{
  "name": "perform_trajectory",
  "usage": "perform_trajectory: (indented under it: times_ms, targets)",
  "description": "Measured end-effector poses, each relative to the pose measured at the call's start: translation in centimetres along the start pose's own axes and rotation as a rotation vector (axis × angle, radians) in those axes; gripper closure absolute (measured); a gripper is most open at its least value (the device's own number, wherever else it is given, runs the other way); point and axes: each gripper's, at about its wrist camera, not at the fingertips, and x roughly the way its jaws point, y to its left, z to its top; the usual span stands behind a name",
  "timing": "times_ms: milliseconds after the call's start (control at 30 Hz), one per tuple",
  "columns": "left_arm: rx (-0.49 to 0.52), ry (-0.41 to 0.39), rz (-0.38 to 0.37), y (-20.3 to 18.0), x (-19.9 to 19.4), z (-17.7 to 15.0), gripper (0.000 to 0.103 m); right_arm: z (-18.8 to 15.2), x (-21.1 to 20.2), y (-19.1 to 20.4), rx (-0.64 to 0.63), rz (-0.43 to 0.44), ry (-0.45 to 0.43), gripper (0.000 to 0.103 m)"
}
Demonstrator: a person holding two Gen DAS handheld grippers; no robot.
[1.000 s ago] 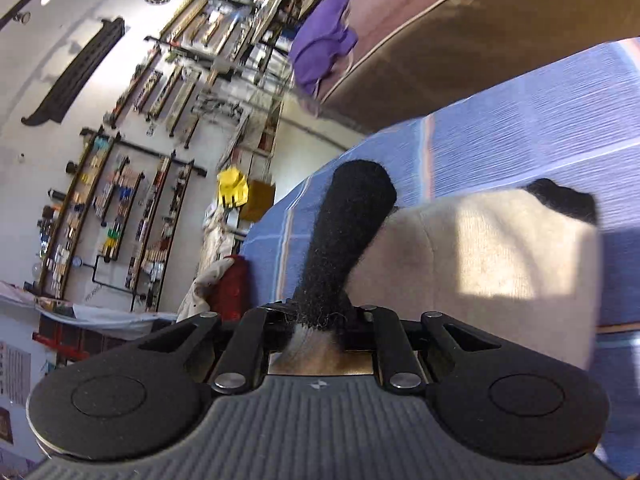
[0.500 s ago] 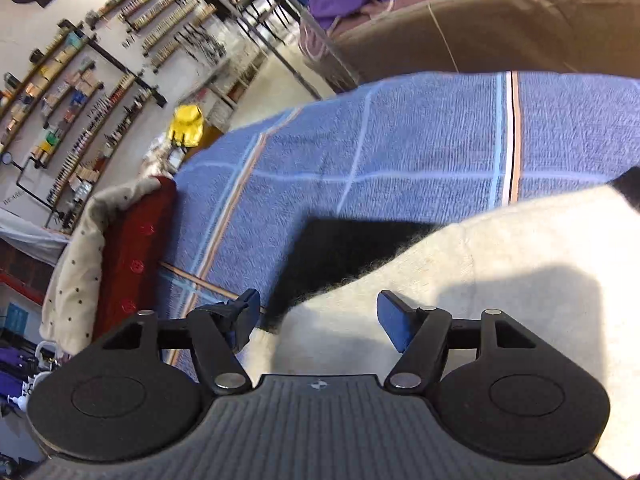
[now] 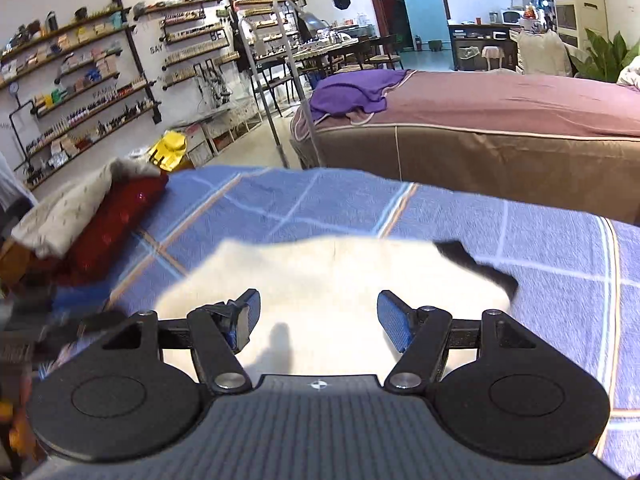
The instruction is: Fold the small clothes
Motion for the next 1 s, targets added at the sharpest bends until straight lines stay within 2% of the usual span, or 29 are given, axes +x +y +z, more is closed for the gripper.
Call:
perform_trajectory:
  times_ms: [100, 133, 200, 300, 367, 400, 467, 567, 633, 700, 767, 867, 900, 933, 967, 1000]
  targets:
    - [-0.102, 0.067, -0.204, 3.2, 2.3, 1.3, 0.045, -1.6, -0.3, 0.1, -0.011, 0.04, 0.013, 0.0]
    - [-0.114, 0.1, -0.25, 4.2, 3.1, 1.6, 0.054, -1.9, -0.5, 0.3, -0.023, 0.045, 0.003, 0.0]
    - [-0.091, 0.152, -0.299, 5.8, 4.8, 2.0, 0.065, -2.2, -0.4, 0.5, -0.034, 0.052, 0.001, 0.0]
    - [0.015, 0.233, -0.38, 7.4, 7.4, 1.6, 0.065, -2.1, -0.2, 0.3, -0.011, 0.052, 0.0, 0.0]
    - [0.051, 0.283, -0.451, 8.0, 8.6, 1.0, 0.064, -1.8, 0.2, 0.2, -0.001, 0.049, 0.0, 0.0]
    - [0.073, 0.292, -0.479, 8.0, 9.1, 0.8, 0.061, -1.8, 0.4, 0.1, 0.004, 0.045, 0.001, 0.0]
    - [0.122, 0.31, -0.526, 8.0, 10.2, 0.4, 0.061, -2.0, 0.6, 0.1, 0.015, 0.045, 0.002, 0.0]
    - [0.133, 0.309, -0.652, 7.8, 10.3, 0.2, 0.062, -2.2, 0.9, 0.3, 0.023, 0.03, 0.008, 0.0]
    - [0.181, 0.34, -0.697, 7.3, 10.3, -0.4, 0.062, -2.6, 0.9, 0.1, 0.031, 0.023, 0.011, 0.0]
    - [0.218, 0.398, -0.708, 6.6, 10.6, -1.3, 0.062, -2.8, 1.0, -0.1, 0.043, 0.027, 0.015, 0.0]
    - [0.221, 0.382, -0.708, 6.7, 10.3, -2.1, 0.062, -2.9, 1.2, -0.2, 0.052, 0.028, 0.022, 0.0]
    - [0.147, 0.374, -0.674, 7.5, 10.3, -2.7, 0.065, -3.0, 1.4, -0.2, 0.053, 0.021, 0.023, 0.0]
    - [0.155, 0.365, -0.619, 7.5, 10.3, -2.8, 0.066, -3.1, 1.6, -0.1, 0.052, 0.019, 0.024, 0.0]
    - [0.162, 0.344, -0.525, 7.5, 10.1, -2.7, 0.064, -3.2, 1.8, 0.1, 0.052, 0.014, 0.023, 0.0]
    - [0.137, 0.331, -0.402, 7.6, 10.0, -2.5, 0.066, -3.2, 2.0, 0.3, 0.051, 0.006, 0.019, 0.0]
    - [0.109, 0.332, -0.327, 7.9, 9.9, -2.4, 0.067, -3.5, 2.3, 0.3, 0.046, -0.01, 0.019, 0.0]
